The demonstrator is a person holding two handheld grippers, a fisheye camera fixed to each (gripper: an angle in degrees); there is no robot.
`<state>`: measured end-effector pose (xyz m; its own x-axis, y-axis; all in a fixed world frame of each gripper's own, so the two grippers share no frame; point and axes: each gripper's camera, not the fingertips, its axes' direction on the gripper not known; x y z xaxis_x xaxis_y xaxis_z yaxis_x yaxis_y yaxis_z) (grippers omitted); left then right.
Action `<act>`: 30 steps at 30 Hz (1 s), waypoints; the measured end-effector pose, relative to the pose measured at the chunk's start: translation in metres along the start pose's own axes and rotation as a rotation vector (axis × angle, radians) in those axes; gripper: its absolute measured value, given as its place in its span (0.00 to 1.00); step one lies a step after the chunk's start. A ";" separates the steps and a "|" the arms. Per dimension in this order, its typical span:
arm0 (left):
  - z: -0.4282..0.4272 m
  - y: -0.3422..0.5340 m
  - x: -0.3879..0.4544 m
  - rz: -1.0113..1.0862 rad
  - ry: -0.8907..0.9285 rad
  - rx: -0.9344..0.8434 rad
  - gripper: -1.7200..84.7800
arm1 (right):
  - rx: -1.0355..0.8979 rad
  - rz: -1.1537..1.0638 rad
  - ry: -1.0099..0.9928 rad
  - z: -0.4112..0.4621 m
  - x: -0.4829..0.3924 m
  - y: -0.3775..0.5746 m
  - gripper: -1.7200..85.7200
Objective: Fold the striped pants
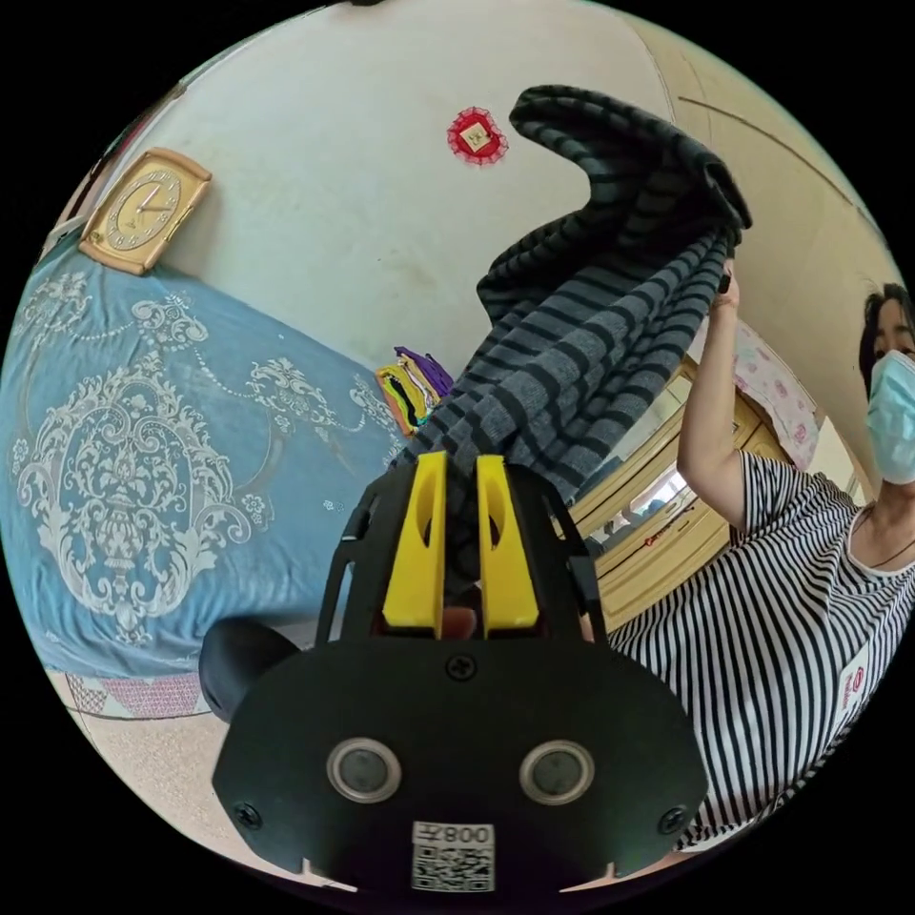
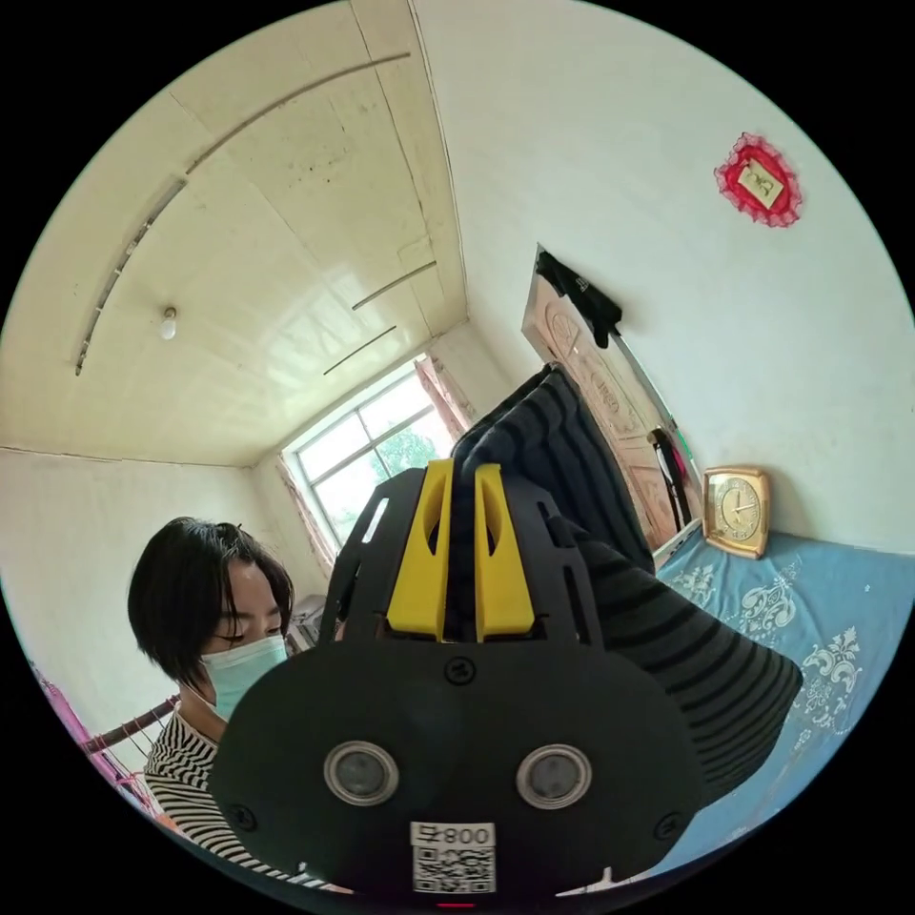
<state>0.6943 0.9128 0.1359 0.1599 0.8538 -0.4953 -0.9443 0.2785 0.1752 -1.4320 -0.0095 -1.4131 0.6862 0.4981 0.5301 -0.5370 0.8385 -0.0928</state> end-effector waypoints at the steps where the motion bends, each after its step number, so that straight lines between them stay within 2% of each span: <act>1: -0.004 -0.001 0.001 -0.005 -0.006 0.003 0.07 | -0.022 -0.003 0.010 0.009 0.000 -0.001 0.03; 9: -0.114 -0.022 0.018 -0.041 -0.125 0.121 0.05 | -0.007 -0.025 0.139 -0.018 0.013 -0.005 0.03; 20: -0.256 -0.034 0.053 -0.101 -0.268 0.321 0.04 | 0.021 0.225 0.195 -0.060 0.126 0.029 0.03; 30: -0.337 -0.102 0.108 0.044 -0.336 0.421 0.04 | 0.091 0.290 0.176 -0.101 0.174 0.027 0.03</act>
<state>0.7111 0.8285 -0.2228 0.2714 0.9430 -0.1928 -0.7665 0.3329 0.5492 -1.2779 0.1223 -1.4087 0.5686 0.7497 0.3387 -0.7579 0.6375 -0.1387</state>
